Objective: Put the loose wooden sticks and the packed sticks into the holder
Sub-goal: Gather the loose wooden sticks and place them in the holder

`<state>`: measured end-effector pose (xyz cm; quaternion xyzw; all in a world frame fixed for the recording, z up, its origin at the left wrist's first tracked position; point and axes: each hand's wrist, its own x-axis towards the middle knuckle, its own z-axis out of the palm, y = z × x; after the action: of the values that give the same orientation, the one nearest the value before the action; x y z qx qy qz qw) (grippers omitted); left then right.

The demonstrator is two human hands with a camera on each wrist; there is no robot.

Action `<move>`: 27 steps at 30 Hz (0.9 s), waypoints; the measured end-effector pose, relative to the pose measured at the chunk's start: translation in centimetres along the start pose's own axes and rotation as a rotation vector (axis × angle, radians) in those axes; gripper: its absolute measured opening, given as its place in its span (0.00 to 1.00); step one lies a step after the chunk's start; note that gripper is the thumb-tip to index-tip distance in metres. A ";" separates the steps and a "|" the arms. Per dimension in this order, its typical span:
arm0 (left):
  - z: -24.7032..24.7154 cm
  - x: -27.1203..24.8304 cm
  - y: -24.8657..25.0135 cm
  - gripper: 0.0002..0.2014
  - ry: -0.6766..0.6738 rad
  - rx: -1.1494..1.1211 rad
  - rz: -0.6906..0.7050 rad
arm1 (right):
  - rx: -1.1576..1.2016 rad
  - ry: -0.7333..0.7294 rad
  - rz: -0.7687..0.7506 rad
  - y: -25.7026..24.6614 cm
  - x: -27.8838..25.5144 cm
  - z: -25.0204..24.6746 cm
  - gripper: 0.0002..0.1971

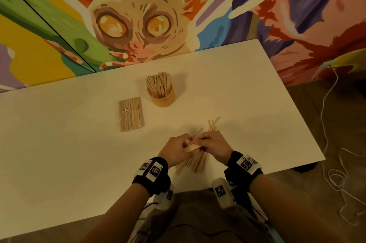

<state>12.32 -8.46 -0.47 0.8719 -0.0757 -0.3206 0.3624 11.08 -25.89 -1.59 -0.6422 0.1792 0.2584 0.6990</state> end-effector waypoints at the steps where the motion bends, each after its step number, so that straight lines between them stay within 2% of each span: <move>1: -0.5 -0.2 -0.3 0.19 -0.019 -0.036 -0.029 | 0.033 0.018 0.011 0.0 0.1 -0.3 0.05; 4: -2.0 -0.8 -1.3 0.14 -0.026 -0.191 -0.098 | 0.106 0.058 0.024 -0.3 0.2 -0.9 0.08; 7: -3.1 -1.3 -1.8 0.10 -0.027 -0.381 -0.085 | 0.160 0.059 0.035 -0.4 0.4 -1.0 0.05; 9: -3.3 -1.4 -1.8 0.10 0.026 -0.534 -0.091 | 0.188 0.058 0.049 -0.5 0.6 -0.5 0.09; 11: -3.0 -1.2 -1.4 0.11 0.105 -0.619 -0.098 | 0.208 0.050 0.056 -0.9 0.7 0.5 0.07; 15: -2.2 -0.8 -0.4 0.08 0.206 -0.643 -0.049 | 0.227 0.058 0.057 -1.2 0.9 2.4 0.06; 20: -3.6 -0.8 -0.5 0.09 0.171 -0.632 0.006 | 0.276 0.070 0.041 -2.1 1.6 2.2 0.05; 27: -5.2 -0.1 -1.6 0.08 0.293 -0.733 0.006 | 0.249 -0.010 0.021 -4.5 2.9 2.8 0.07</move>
<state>15.33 -4.20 1.24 0.7208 0.0935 -0.1976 0.6578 15.80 -22.92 0.66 -0.5472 0.2133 0.2446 0.7715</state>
